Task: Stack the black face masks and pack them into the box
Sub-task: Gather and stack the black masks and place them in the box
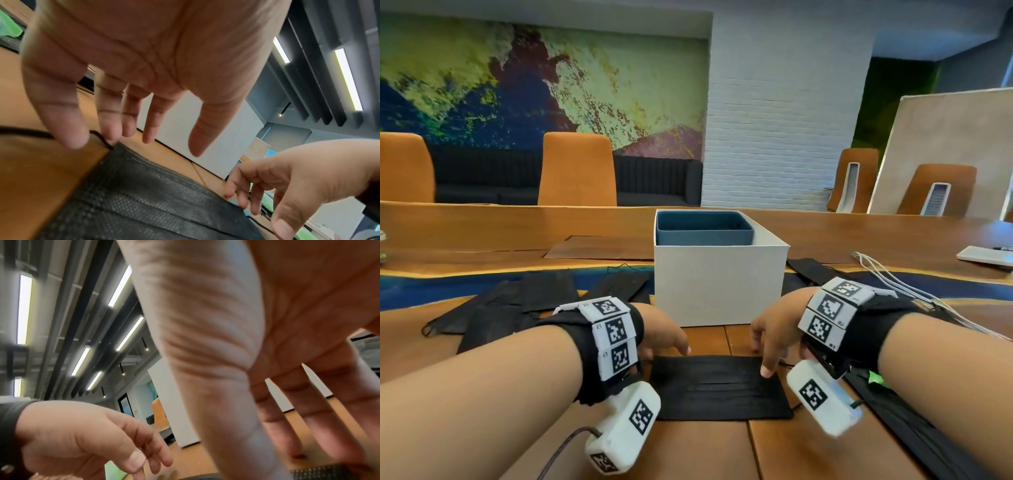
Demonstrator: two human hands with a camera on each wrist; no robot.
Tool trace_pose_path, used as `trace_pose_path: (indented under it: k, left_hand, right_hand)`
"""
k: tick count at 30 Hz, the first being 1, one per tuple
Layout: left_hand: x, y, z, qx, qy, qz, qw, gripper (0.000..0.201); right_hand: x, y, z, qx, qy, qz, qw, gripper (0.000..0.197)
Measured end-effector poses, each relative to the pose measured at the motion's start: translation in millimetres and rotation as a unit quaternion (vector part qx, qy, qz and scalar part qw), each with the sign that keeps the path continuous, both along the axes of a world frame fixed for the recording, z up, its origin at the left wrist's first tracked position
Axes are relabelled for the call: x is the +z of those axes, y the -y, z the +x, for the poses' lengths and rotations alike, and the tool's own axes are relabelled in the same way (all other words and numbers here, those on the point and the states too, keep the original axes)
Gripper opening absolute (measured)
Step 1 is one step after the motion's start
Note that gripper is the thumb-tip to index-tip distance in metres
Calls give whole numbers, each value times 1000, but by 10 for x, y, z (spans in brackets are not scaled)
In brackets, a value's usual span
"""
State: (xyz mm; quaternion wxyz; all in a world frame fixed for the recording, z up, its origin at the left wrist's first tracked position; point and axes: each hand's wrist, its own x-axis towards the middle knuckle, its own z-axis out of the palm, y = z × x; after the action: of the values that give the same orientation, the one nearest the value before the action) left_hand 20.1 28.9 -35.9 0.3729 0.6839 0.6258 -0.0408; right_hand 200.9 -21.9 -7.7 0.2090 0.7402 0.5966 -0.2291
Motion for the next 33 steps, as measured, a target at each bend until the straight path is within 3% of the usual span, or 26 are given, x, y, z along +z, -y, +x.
trace_pose_path:
  k: [4, 9, 14, 16, 19, 23, 27, 29, 31, 33]
  left_hand:
    - [-17, -105, -3, -53, -78, 27, 995, 54]
    - [-44, -165, 11, -76, -76, -4, 994, 44]
    - [-46, -160, 17, -113, -59, 15, 992, 34]
    - [16, -147, -23, -97, -25, 12, 995, 28]
    - [114, -135, -121, -108, -12, 44, 993, 35]
    - [228, -96, -227, -143, -8, 53, 988, 43]
    - [289, -58, -308, -148, 69, 75, 984, 29]
    - [331, -61, -345, -130, 170, 61, 975, 25]
    - [403, -38, -377, -91, 301, 37, 948, 18]
    - [492, -30, -389, -61, 377, 51, 923, 15]
  right_hand:
    - [-64, -123, 0, 34, 58, -31, 997, 49]
    - [-149, -192, -36, 65, 106, -54, 991, 44]
    - [-166, -203, 22, 44, 7, -42, 998, 10]
    - [-98, -156, 61, 43, -11, 1, 999, 12]
    - [120, -65, 138, 51, -62, 82, 993, 14]
    - [384, 76, 204, 55, -196, 214, 955, 21]
    - [536, 198, 249, 44, -292, 289, 911, 27]
    - [576, 224, 293, 33, -329, 318, 889, 36]
    - [577, 219, 356, 5, -364, 344, 865, 43]
    - [563, 254, 364, -23, -401, 369, 838, 23]
